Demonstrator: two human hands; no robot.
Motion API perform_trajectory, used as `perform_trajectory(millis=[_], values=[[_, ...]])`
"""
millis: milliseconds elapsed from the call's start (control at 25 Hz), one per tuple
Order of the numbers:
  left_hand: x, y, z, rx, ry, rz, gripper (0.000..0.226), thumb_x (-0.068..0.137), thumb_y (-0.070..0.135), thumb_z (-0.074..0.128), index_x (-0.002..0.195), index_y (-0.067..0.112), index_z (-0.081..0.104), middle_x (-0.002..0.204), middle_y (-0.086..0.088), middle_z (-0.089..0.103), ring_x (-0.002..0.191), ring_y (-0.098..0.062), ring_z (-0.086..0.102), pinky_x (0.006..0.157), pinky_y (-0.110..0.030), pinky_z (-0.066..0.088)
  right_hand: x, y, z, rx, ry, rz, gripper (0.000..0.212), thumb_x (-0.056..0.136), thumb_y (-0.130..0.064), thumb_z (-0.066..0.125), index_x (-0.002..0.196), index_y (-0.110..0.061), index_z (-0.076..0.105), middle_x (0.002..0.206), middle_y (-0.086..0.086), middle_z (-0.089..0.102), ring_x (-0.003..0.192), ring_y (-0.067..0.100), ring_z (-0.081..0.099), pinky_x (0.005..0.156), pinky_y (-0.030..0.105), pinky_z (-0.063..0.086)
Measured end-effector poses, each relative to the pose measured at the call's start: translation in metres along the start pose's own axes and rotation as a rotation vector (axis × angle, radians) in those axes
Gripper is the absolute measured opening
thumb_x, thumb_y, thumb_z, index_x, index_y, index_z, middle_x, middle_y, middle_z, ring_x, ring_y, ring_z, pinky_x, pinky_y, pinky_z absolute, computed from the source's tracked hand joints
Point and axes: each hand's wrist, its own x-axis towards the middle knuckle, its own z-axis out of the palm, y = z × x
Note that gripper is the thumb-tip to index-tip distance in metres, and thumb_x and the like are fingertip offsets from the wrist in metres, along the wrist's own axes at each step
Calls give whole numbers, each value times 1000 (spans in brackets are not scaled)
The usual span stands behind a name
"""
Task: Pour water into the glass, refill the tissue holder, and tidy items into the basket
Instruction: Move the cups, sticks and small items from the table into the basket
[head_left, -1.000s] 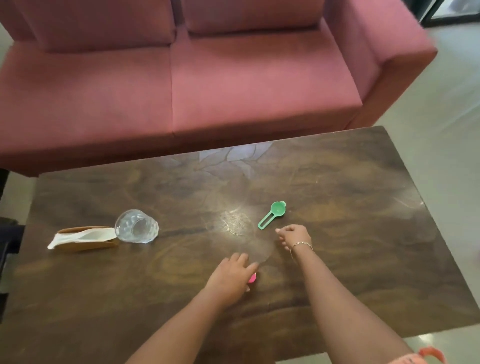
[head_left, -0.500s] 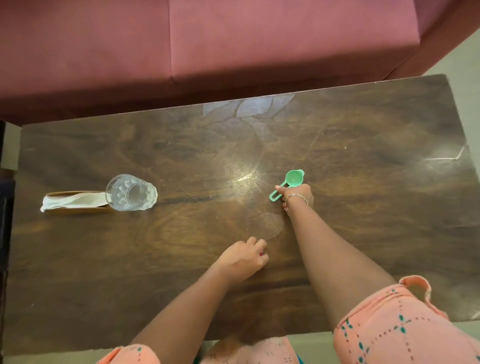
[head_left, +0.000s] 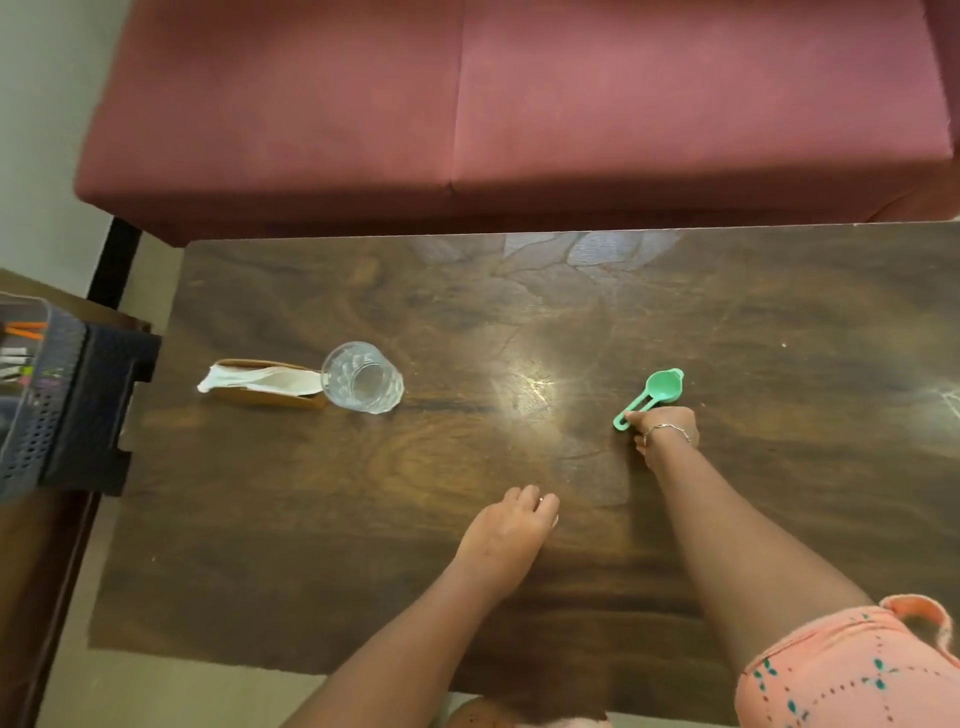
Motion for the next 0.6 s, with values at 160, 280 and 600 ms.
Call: perform_trajectory(millis=[160,280,600], values=[[-28,-14,-12,-79,130,-160,54,27,9,86,71,22,58,65,8,56,47,-9,53,30,-18,33,-63,-4,-15,226,-129,-80,21,73,5,68,61,-5,55,61,15,54,32,15,48,33,25,49],[-53,-31,-27,-207,297,-262,51,39,7,86,78,21,57,71,6,59,51,-12,57,33,-18,36,-122,8,-20,310,-206,-181,22,81,9,59,66,-4,49,68,18,57,37,16,58,35,22,51],[-185,-116,-73,-387,490,-427,29,84,9,55,113,10,56,114,-9,57,104,-28,54,83,-38,47,-275,54,9,437,-316,-347,20,88,8,50,72,-4,45,55,14,65,35,12,61,35,20,50]])
